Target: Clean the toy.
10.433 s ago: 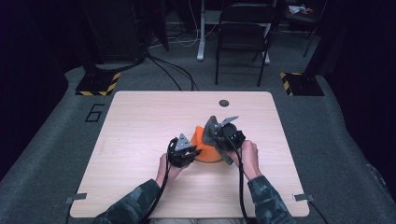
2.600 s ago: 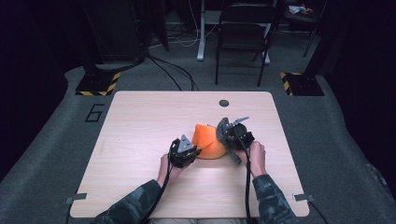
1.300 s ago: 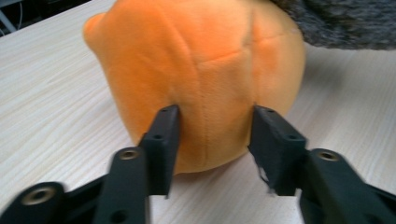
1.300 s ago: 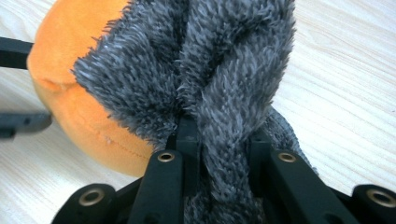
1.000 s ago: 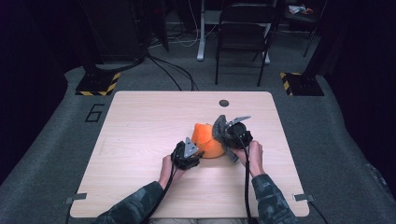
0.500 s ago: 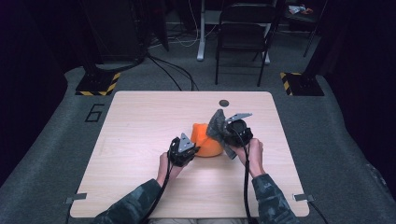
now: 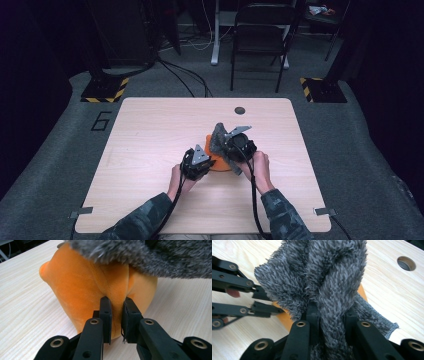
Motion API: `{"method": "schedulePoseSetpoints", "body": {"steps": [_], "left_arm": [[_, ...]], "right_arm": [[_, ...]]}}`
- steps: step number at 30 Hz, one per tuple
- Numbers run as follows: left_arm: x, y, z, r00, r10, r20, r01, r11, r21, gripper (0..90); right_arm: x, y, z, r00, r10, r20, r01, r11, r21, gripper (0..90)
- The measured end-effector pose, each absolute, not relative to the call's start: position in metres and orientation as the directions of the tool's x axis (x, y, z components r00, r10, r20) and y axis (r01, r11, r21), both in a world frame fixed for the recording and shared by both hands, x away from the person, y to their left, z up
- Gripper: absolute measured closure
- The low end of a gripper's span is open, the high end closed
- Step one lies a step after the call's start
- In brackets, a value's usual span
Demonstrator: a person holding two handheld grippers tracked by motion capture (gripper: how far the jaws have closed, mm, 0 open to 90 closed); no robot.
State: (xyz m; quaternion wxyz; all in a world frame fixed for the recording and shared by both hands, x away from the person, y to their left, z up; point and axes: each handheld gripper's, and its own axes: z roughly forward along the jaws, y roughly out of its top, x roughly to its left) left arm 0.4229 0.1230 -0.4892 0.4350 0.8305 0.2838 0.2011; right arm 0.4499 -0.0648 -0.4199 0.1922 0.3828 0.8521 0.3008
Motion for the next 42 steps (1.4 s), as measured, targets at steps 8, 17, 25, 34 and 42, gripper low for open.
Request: {"method": "schedulePoseSetpoints", "body": {"steps": [8, 17, 25, 34, 42], "left_arm": [[0.426, 0.126, -0.491, 0.756, 0.65, 0.082, 0.302, -0.456, 0.837, 79.8], [0.426, 0.126, -0.491, 0.757, 0.649, 0.078, 0.302, -0.453, 0.839, 79.6], [0.426, 0.126, -0.492, 0.756, 0.651, 0.077, 0.301, -0.45, 0.841, 79.4], [0.427, 0.128, -0.492, 0.756, 0.65, 0.073, 0.303, -0.447, 0.842, 79.0], [0.429, 0.131, -0.493, 0.752, 0.657, 0.061, 0.313, -0.436, 0.844, 78.5]], "right_arm": [[0.457, -0.083, -0.425, -0.591, 0.802, -0.087, 0.582, 0.498, 0.643, 73.9], [0.468, -0.103, -0.438, -0.544, 0.838, -0.053, 0.642, 0.456, 0.617, 73.8], [0.476, -0.115, -0.451, -0.505, 0.863, -0.026, 0.693, 0.423, 0.584, 73.9], [0.486, -0.125, -0.479, -0.475, 0.88, -0.013, 0.757, 0.416, 0.504, 73.7], [0.482, -0.13, -0.46, -0.469, 0.882, -0.043, 0.726, 0.413, 0.55, 73.8]]}}
